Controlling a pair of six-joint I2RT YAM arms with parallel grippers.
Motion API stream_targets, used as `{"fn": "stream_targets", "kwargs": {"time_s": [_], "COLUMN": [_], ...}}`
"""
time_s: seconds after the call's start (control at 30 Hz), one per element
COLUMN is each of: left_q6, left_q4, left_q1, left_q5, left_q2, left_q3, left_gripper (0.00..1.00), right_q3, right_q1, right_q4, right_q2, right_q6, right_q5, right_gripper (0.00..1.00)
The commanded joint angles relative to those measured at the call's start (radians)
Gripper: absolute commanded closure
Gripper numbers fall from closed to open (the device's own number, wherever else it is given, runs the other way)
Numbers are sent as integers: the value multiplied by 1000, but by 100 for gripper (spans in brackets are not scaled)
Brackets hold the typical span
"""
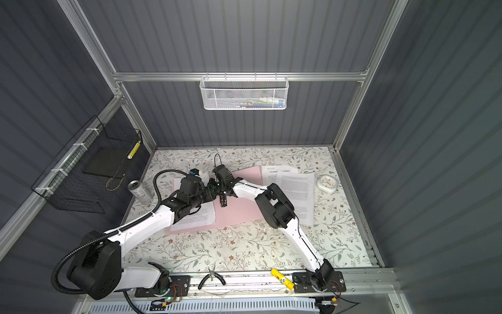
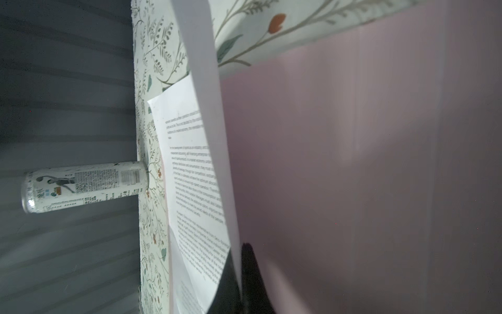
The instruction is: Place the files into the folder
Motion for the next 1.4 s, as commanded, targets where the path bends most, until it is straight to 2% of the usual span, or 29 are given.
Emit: {"fn": "stream_targets", "kwargs": {"time_s": [0.0,0.8,1.37], "left_q6": [-11,-14,-6], "left_q4": [11,45,42], "left_q1": [5,5,4], "left_q5": [15,34,34], "left_q2": [12,56,57], "left_q3": [-8,-38,-44], "left_gripper": [41,42,42], "right_q3": [-34,-74,-16], "right_q1": [2,47,49], "right_q4": [-12,51,59], "right_q2": [-15,-7,24], "right_q6": [26,167,123], "right_q5": [59,10,-56], "right_gripper": [100,100,100]}}
